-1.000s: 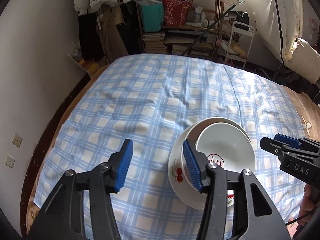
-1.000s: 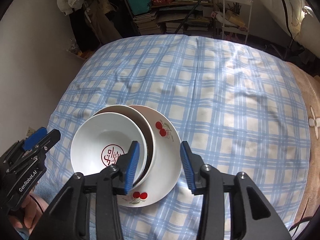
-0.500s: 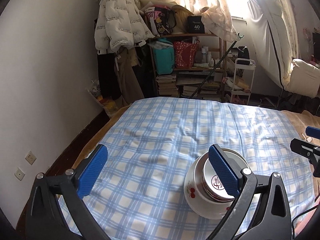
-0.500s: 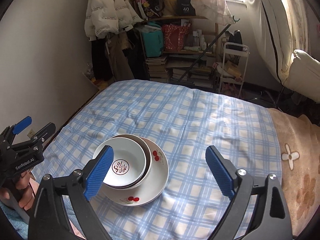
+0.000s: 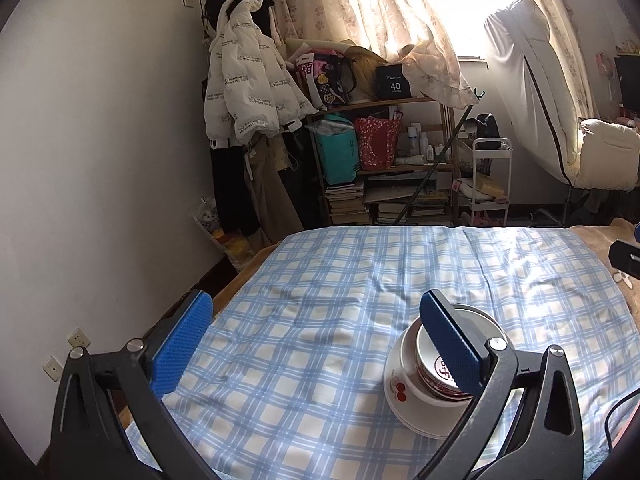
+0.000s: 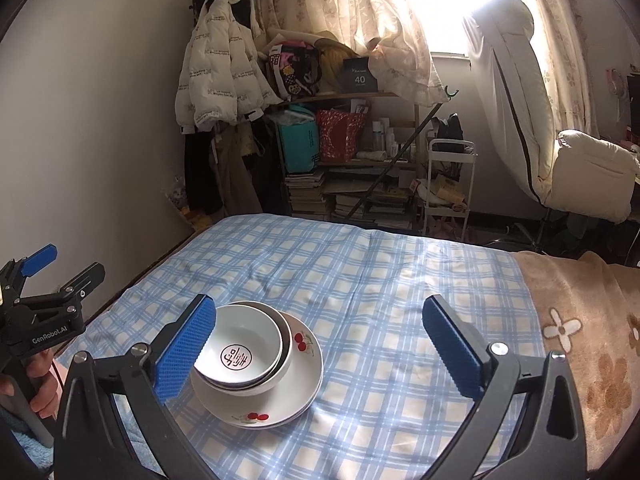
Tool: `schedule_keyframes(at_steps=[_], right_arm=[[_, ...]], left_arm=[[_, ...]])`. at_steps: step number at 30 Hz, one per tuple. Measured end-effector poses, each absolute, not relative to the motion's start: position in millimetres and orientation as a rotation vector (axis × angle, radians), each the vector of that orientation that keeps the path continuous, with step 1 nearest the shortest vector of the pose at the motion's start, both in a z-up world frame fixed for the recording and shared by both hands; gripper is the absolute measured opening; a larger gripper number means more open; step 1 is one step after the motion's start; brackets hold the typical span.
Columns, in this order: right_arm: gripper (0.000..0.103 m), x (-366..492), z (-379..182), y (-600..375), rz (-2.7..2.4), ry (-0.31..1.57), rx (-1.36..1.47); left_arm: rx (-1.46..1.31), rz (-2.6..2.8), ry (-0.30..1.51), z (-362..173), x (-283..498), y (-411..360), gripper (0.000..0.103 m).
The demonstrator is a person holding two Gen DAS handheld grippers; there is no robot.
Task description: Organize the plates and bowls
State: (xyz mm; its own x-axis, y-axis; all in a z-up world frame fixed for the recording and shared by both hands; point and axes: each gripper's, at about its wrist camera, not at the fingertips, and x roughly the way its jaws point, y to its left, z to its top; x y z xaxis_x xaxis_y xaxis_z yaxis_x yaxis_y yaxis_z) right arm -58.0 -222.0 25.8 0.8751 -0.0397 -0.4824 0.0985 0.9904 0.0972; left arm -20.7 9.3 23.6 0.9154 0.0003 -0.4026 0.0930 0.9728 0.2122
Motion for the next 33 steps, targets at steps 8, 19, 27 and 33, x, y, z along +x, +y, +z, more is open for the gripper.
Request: schedule_keyframes(at_steps=[8,19,27,33], right_arm=[[0.103,-55.2,22.3,-228.3,-0.097,0.487,0.134],[0.103,-46.4,12.8,-226.9,-0.106,0.517,0.126],[0.103,-43.7,9.8,-227.1,-0.119,0.532,0.123],[0.103,-43.8,9.4,-226.3,-0.123,0.533,0.120]], left_arm=[[0.246,-0.031,0.444,13.9,-14.2,12.4,0.102],[0.244,-0.030,0.474,4.9,-6.2,12.5,0.102],[0.248,-0.039,0.482,3.2,-4.6,11.3,0.102],[0.251,-0.036,0.480,3.4,-4.3,11.3,0.102]])
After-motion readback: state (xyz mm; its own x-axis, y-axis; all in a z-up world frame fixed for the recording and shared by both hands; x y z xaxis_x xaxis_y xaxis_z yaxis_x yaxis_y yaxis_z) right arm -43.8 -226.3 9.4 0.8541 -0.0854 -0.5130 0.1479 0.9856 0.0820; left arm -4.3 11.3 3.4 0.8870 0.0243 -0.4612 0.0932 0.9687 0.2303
